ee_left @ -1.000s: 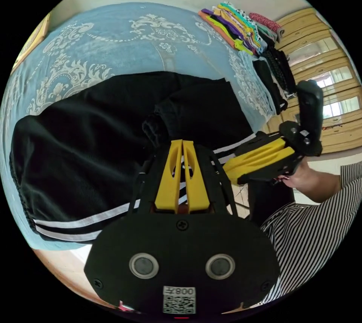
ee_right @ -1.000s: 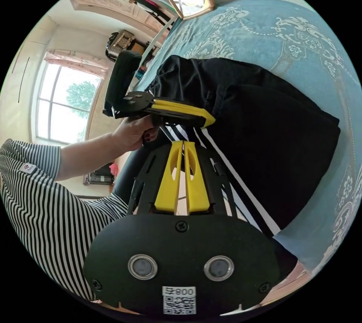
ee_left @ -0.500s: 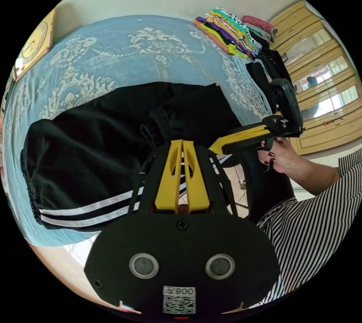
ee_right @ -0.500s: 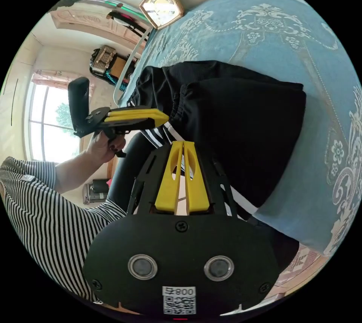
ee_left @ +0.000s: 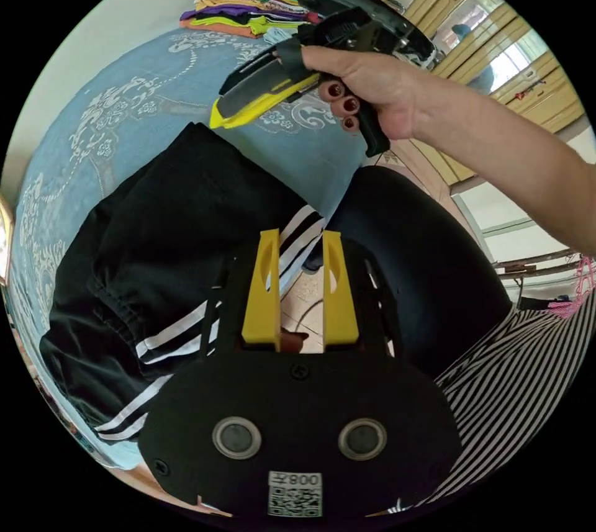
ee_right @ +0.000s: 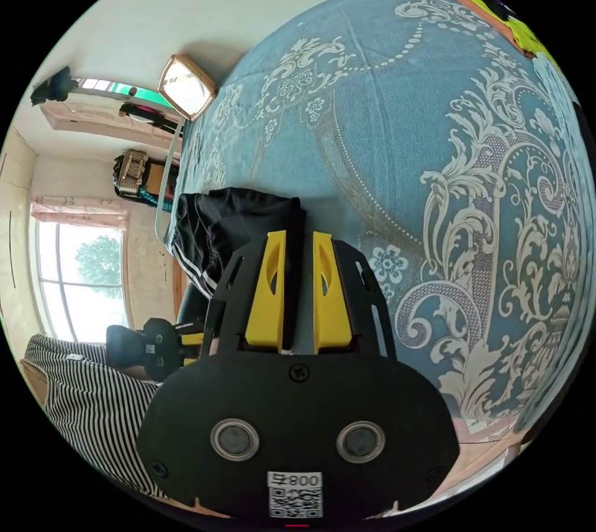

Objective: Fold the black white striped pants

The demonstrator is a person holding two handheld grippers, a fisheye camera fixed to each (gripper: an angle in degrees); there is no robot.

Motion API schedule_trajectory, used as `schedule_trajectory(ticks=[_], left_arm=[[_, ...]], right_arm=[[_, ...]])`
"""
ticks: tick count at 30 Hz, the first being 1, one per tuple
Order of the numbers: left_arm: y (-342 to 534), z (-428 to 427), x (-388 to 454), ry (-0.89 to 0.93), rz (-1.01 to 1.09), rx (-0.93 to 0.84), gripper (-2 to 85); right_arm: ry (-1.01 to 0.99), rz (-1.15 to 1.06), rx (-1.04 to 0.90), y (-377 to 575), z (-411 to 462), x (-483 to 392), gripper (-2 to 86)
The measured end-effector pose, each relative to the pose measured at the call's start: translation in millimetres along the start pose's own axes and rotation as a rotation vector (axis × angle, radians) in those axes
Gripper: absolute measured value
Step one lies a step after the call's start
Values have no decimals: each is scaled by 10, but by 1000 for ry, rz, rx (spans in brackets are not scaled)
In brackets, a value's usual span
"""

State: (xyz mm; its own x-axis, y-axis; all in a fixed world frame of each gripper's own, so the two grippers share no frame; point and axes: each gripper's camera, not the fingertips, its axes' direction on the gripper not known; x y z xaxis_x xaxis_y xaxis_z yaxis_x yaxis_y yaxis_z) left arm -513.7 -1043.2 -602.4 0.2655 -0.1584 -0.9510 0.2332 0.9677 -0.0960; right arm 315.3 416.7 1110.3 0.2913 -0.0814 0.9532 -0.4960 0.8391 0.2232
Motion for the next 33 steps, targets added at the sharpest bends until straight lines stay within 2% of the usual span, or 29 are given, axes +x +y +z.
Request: schedule_trajectory(ticks=[5,15,22,28,33], left_arm=[[-153,24,197,-104,46,-26,53],[-329,4,214,-29,20,-26,33],[-374,-195,159,61,34,41,29],[-346,-136,101,173,48,52,29],[-182,-225,-167,215,-4,123,30]], right_arm=[[-50,47,-4,-181,-7,78,83],[-120,82,-41,-313,-96,91,44],[-275,127,52,-92,-566,171,27],[-292,226,83,242,-787,307,26],[-270,222,92,227,-863,164,26]])
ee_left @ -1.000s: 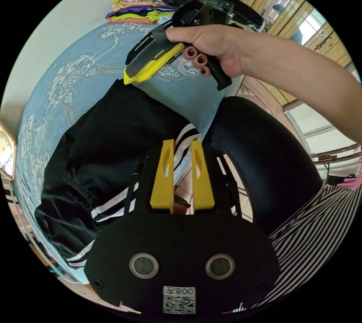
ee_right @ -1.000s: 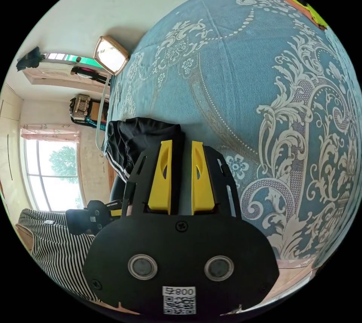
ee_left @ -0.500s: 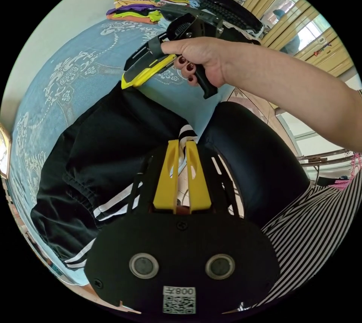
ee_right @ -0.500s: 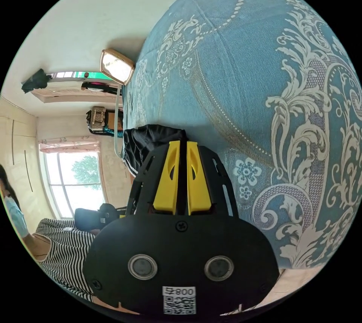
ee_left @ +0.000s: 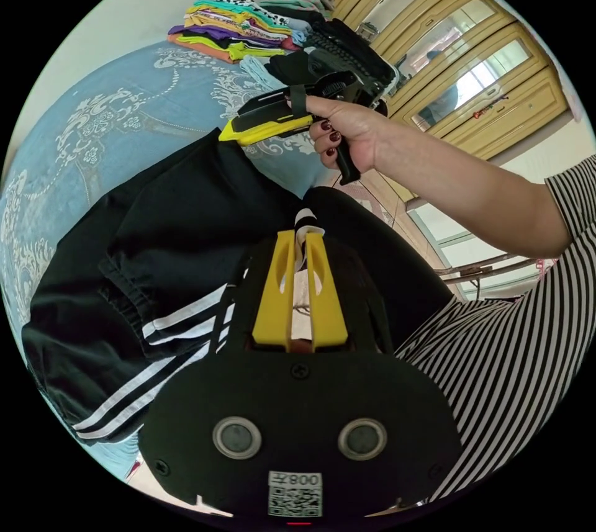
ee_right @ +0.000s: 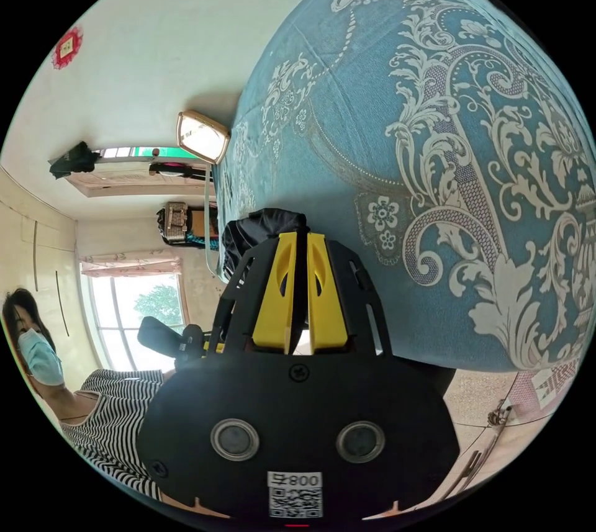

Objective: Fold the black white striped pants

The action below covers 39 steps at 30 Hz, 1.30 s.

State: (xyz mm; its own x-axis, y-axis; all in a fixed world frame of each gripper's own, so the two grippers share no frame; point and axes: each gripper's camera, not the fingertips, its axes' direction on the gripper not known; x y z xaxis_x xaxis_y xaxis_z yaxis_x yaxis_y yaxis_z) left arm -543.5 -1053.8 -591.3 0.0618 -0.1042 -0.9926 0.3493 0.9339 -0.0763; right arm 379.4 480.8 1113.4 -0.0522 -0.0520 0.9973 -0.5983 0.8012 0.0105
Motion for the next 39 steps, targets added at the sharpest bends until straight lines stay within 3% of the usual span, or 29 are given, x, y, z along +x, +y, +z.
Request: schedule_trajectory(ticks=[15,25,30,34,39], left_arm=[[371,-405,-939,83,-92,163,32],[489,-450,-1753,134,-126,173,56],[581,-856,-2706,228,-188,281,54],[606,-1079,-3393,93,-283,310,55],[459,-994,-4327,-90,-403,135,60]], right_arm=[[40,-65,10,-102,-43,-557,28],[13,56,-61,-230,26,39,30],[-27,61,-73,-338,65,215,29],[-41,24,-120,-418,117,278,25],[-52,-23,-118,-455,56,305,14]])
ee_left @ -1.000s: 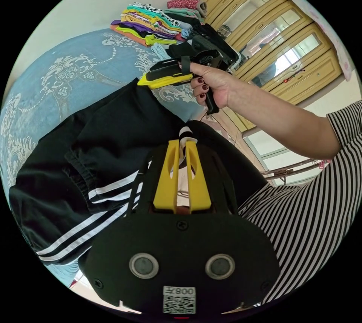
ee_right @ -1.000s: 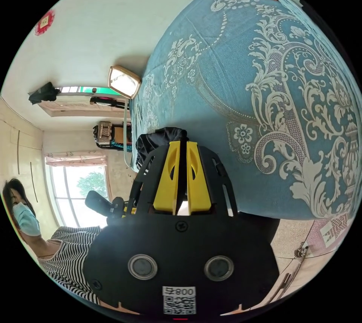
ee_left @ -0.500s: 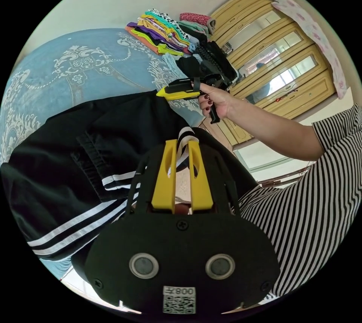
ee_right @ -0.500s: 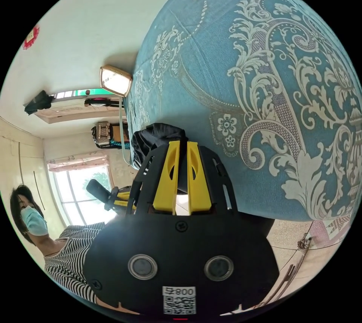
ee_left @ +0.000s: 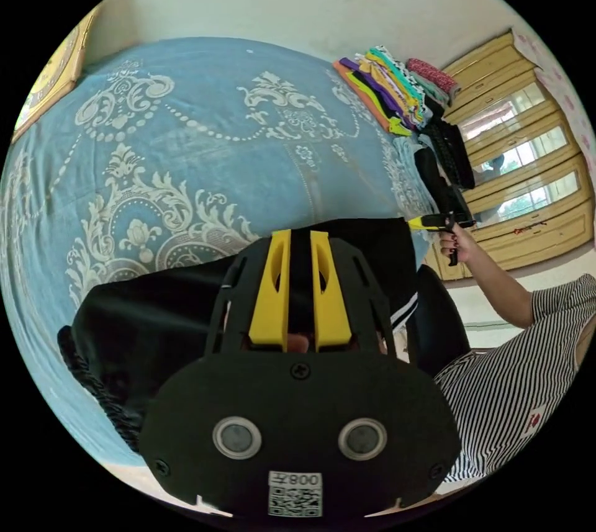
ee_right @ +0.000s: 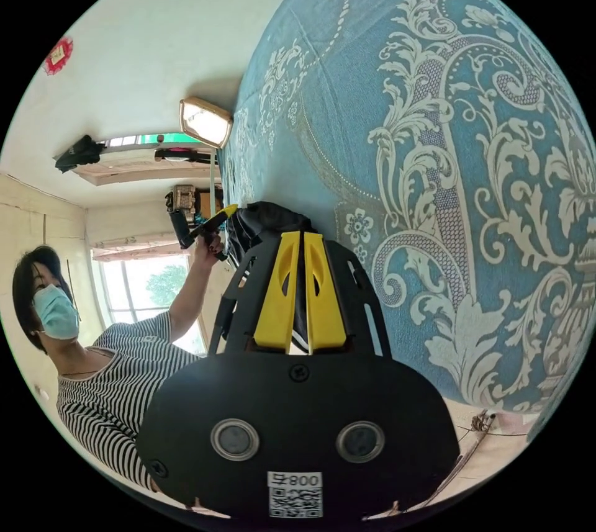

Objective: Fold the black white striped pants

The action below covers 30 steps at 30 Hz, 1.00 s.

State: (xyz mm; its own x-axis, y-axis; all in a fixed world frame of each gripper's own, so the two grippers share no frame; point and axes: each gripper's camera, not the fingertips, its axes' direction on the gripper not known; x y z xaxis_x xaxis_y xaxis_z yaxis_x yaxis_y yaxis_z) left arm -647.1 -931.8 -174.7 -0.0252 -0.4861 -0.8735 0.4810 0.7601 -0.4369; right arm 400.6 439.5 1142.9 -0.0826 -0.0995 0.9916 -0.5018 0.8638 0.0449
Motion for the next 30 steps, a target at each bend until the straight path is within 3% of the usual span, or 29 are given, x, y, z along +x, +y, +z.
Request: schedule_trajectory(ticks=[7,14,20,30], left_arm=[[-369,478,-436,-16,43,-237,31],[-513,305,-787,61,38,-159,14],[-617,147,-1055,109,31,-92,9],[-648,121,-1285,99,73,21,7]], right_arm=[[-53,-116,94,-63,-4,-200,2],[17,-406,-138,-402,1413,-999,0],[222,-460,-360,-289,2592,-1076,1],[227,-513,-318,-92,2803,-972,1]])
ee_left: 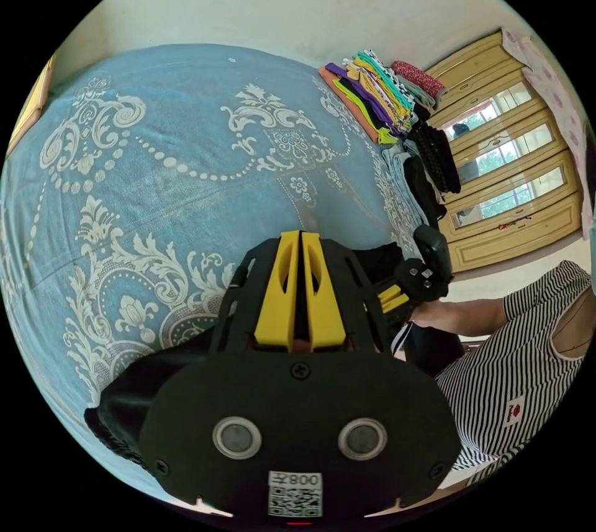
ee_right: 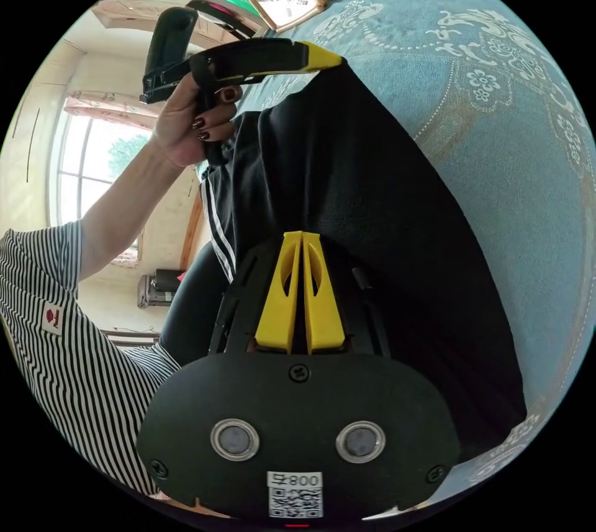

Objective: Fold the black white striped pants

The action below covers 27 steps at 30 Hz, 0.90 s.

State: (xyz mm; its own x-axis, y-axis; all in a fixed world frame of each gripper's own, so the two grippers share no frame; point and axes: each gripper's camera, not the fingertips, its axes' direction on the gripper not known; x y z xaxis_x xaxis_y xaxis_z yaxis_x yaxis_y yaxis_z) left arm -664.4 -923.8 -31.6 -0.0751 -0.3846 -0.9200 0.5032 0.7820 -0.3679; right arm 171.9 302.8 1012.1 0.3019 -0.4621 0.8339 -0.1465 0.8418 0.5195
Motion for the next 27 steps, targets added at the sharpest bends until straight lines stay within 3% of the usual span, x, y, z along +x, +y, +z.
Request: schedule_trajectory(ticks=[4,10,20,23,27], left_arm=[[46,46,-90,-2,8,4,6],[509,-391,89,108,194,89,5],[915,-719,198,160,268,115,5],[876,-742,253,147,308,89,5],[970,-782,330,144,337,55,5]], right_arm=[[7,10,6,40,23,10,1],[-74,-27,162,258,-359,53,1],[-93,-212,74,211,-145,-304,2],[-153,-235,167,229,-398,-326,6],[-54,-228,282,300,-750,-182,21]])
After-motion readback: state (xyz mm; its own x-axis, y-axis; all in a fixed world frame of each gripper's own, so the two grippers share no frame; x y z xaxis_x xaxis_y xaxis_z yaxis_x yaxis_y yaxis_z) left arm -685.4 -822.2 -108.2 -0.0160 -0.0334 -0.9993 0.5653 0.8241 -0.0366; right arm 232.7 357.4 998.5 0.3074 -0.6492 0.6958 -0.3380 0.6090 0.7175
